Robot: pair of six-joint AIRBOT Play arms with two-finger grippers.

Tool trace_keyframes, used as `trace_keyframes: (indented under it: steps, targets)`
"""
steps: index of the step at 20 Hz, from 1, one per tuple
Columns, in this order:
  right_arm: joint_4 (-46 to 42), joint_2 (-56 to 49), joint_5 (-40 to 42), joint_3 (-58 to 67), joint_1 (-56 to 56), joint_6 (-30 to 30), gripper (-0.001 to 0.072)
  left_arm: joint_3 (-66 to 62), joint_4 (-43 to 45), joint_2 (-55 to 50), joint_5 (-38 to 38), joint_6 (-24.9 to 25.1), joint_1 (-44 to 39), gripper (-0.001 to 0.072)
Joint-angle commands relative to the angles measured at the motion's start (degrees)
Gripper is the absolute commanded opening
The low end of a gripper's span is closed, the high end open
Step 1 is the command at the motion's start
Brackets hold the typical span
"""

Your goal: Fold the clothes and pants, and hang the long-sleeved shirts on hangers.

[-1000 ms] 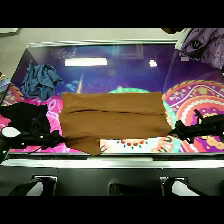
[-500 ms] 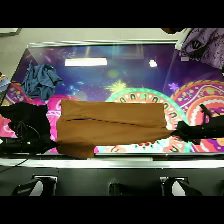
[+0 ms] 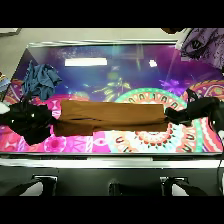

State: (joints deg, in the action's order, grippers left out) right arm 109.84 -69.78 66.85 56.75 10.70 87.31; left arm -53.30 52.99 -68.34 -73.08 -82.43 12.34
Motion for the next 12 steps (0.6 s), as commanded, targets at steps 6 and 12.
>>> trace_keyframes:
  steps: [6, 12]
  targets:
    - [-2.8, -15.1, -2.5, 15.1, -2.5, 0.3, 0.0025, -28.5, -0.2, -27.0, -1.5, 3.0, -2.8, 0.0013]
    - [-5.9, -21.9, -5.2, 17.2, -4.2, -1.5, 0.0027, -39.2, -0.2, -38.7, -4.5, 2.3, -3.9, 0.0014]
